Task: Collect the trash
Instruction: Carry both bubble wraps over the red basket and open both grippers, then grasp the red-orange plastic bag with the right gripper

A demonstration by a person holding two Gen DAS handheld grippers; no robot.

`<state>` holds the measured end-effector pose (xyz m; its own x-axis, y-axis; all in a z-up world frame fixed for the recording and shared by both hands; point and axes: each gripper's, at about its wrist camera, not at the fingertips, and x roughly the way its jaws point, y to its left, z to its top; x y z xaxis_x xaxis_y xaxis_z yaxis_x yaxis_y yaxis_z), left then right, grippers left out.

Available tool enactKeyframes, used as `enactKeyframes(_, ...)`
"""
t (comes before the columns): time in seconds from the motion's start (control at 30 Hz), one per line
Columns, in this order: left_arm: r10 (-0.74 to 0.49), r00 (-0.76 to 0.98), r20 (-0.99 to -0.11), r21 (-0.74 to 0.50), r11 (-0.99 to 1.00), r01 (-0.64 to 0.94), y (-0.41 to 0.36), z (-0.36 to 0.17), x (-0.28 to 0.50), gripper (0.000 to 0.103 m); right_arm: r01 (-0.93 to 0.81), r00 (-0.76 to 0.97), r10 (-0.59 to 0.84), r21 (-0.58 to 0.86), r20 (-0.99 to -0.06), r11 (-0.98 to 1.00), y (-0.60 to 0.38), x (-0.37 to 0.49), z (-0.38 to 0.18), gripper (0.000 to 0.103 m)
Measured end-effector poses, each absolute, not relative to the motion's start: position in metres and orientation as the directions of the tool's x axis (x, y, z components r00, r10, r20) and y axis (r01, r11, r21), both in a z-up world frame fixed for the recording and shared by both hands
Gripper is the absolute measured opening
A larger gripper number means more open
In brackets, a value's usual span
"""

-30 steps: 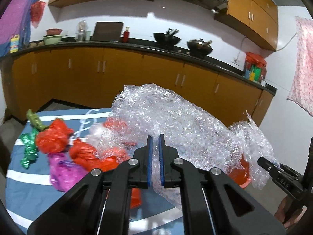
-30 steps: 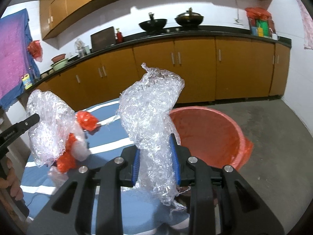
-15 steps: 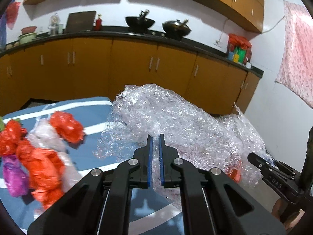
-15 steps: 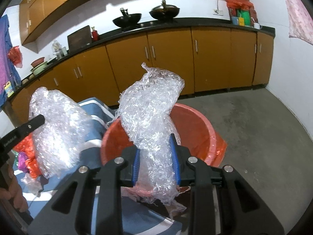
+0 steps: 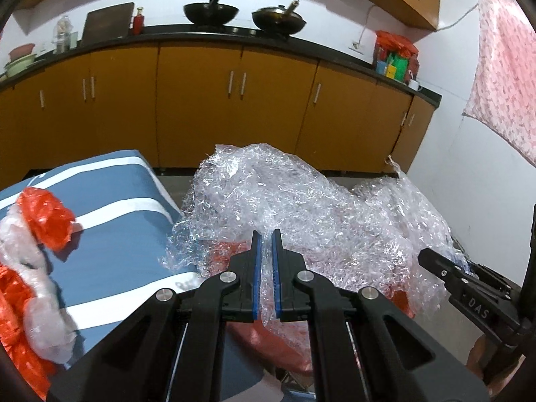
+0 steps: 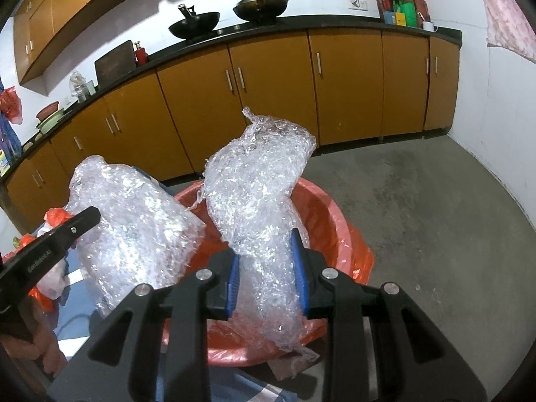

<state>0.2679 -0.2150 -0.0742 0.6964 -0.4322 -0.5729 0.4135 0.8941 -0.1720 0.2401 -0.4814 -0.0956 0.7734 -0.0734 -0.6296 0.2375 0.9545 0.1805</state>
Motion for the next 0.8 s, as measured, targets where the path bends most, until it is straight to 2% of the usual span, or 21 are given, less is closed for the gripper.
enactKeyframes(0.17,-0.457,0.667,-0.589,-0.175,0.877,0.448,-0.226,-0.081,0.275,0.006,0.221,0.771,-0.053,0.188,-0.635,0.957,-0.483,0.249,-0.104,0.031)
enactKeyframes(0.23,-0.457,0.658,-0.598,-0.171,0.875,0.452,-0.227,-0.083,0.277,0.013,0.216,0.768,-0.052,0.182,-0.638,0.959,-0.483,0.253,-0.107,0.032)
enactKeyframes(0.3,-0.453,0.658,-0.601,-0.173,0.878,0.446,-0.225,-0.085,0.278,0.038,0.219,0.764,-0.052,0.182,-0.643,0.959,-0.484,0.253,-0.111,0.037)
enactKeyframes(0.37,-0.446,0.673,-0.59,-0.176,0.885,0.432,-0.22,-0.085,0.277,0.044,0.222,0.762,-0.05,0.187,-0.645,0.957,-0.486,0.252,-0.113,0.04)
enactKeyframes(0.57,-0.432,0.682,-0.59,-0.183,0.894,0.408,-0.21,-0.082,0.277,0.044,0.226,0.765,-0.05,0.194,-0.643,0.955,-0.486,0.247,-0.112,0.047)
enactKeyframes(0.8,-0.418,0.726,-0.546,-0.183,0.905,0.383,-0.185,-0.06,0.265,0.044,0.207,0.786,-0.049,0.187,-0.617,0.96,-0.473,0.238,-0.094,0.048)
